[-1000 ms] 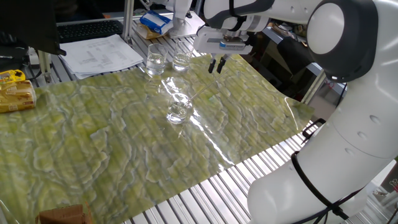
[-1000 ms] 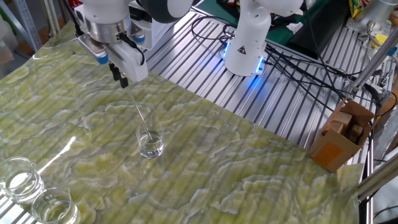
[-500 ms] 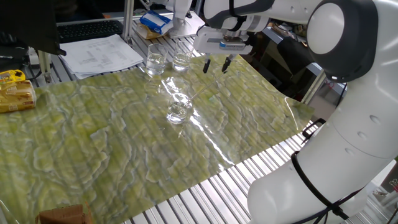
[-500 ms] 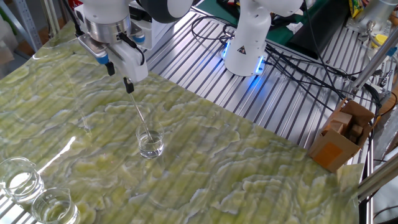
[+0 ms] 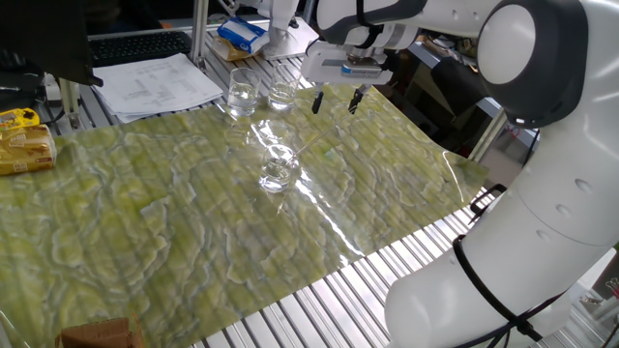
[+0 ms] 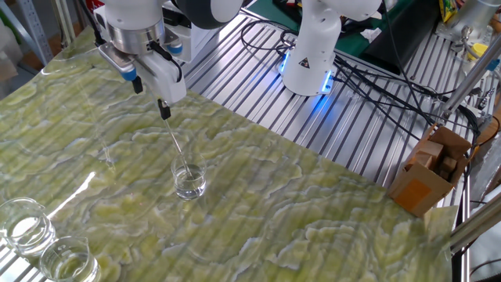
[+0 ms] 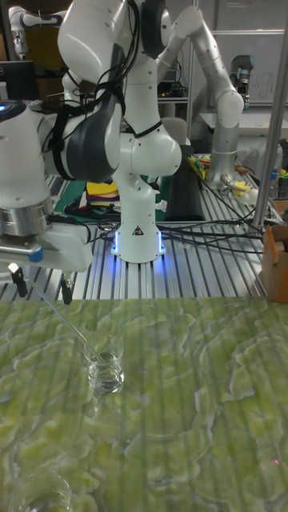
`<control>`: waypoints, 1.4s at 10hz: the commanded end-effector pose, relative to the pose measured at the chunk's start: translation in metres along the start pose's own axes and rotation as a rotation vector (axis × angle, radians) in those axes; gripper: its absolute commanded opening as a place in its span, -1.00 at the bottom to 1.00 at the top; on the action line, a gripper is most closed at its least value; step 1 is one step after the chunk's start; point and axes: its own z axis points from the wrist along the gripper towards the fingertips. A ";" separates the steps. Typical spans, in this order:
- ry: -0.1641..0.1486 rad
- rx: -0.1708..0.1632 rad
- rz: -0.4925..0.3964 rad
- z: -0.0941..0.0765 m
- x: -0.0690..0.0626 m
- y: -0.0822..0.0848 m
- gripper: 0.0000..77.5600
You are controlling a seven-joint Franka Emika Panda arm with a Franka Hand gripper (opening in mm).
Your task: Stir the beaker with a glass rod
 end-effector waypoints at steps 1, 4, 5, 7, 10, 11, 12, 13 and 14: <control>0.011 -0.013 -0.099 -0.003 0.000 -0.002 1.00; 0.012 -0.012 -0.094 -0.003 0.006 -0.007 1.00; 0.008 -0.013 -0.082 -0.001 0.009 -0.009 1.00; 0.008 -0.015 -0.068 0.001 0.017 -0.012 1.00; 0.004 -0.015 -0.062 0.004 0.023 -0.016 1.00; 0.004 -0.015 -0.063 0.005 0.024 -0.018 1.00; 0.004 -0.016 -0.060 0.005 0.027 -0.021 1.00; 0.005 -0.017 -0.056 0.004 0.030 -0.023 1.00; 0.006 -0.017 -0.052 0.002 0.032 -0.024 1.00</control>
